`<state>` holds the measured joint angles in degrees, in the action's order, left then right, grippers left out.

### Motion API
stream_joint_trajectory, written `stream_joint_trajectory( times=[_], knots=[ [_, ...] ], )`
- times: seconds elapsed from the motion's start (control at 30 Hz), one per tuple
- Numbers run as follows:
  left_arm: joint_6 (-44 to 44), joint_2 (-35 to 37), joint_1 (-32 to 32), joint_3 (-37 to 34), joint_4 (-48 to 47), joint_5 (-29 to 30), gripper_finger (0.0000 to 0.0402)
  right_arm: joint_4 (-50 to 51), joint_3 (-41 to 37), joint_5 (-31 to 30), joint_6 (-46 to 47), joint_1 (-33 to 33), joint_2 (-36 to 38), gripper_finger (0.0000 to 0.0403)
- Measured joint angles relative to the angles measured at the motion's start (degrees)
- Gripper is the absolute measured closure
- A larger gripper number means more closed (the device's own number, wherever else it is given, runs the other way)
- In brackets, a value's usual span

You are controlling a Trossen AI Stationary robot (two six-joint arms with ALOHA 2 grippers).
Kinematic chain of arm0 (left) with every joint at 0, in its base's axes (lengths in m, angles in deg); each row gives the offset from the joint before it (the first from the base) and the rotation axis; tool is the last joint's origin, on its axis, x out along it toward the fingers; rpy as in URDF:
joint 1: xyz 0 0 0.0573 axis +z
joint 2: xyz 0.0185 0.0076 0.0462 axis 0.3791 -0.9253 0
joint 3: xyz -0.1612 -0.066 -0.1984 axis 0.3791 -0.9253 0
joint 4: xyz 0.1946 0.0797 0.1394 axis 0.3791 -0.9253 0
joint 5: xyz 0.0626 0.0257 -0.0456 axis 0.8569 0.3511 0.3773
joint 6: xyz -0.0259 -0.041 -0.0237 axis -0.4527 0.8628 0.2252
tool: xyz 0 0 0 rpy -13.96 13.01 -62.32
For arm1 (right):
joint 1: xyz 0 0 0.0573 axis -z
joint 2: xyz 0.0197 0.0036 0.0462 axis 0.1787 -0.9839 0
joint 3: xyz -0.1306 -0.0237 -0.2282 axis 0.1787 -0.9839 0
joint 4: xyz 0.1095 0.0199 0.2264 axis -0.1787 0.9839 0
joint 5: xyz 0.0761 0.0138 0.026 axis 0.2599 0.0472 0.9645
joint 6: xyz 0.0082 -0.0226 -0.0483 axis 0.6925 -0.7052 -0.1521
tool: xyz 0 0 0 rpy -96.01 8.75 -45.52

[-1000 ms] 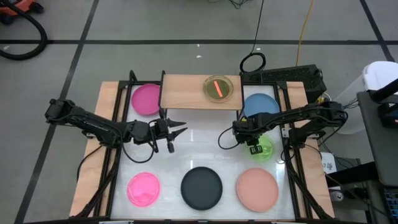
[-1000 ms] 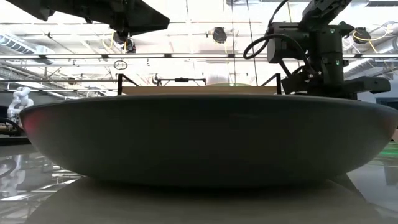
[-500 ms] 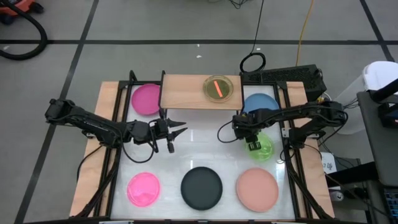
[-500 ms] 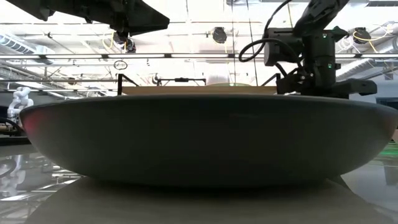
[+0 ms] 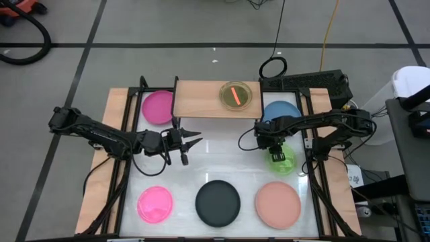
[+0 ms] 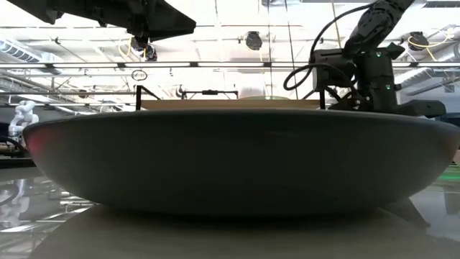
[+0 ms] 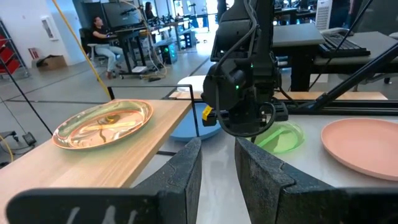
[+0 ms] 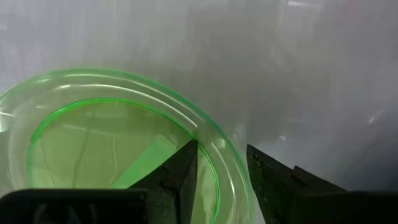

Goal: Place and stack plates onto a shelf
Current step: Stack the green plate on top of the orange plate on the shelf

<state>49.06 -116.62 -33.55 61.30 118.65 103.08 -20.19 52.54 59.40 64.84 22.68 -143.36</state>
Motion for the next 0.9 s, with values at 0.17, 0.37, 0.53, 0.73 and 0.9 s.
stream_joint_trajectory(
  times=[0.17, 0.37, 0.53, 0.73, 0.9],
  knots=[
    [0.0, 0.0, 0.0, 0.0, 0.0, 0.0, 0.0298, 0.0, 0.0, 0.0, -0.5, 0.0, 0.0, 0.0322],
    [0.0, 0.0, 0.0, 0.0, 0.0, 0.0, 0.0298, 0.2, 0.0, -0.1, -0.8, 0.0, 0.0, 0.0394],
    [0.0, 0.0, 0.0, 0.0, 0.0, 0.0, 0.0298, 0.7, 0.1, -0.2, -0.1, 0.0, 1.2, 0.0398],
    [0.0, 0.0, 0.1, 0.0, 0.0, 0.0, 0.0298, 0.6, 2.5, -0.2, 0.1, 0.0, 6.5, 0.0402],
    [0.0, 0.0, 0.3, 0.0, -0.4, 0.0, 0.0298, -0.6, 5.3, -0.1, 0.7, 0.0, 12.7, 0.0403]
  ],
)
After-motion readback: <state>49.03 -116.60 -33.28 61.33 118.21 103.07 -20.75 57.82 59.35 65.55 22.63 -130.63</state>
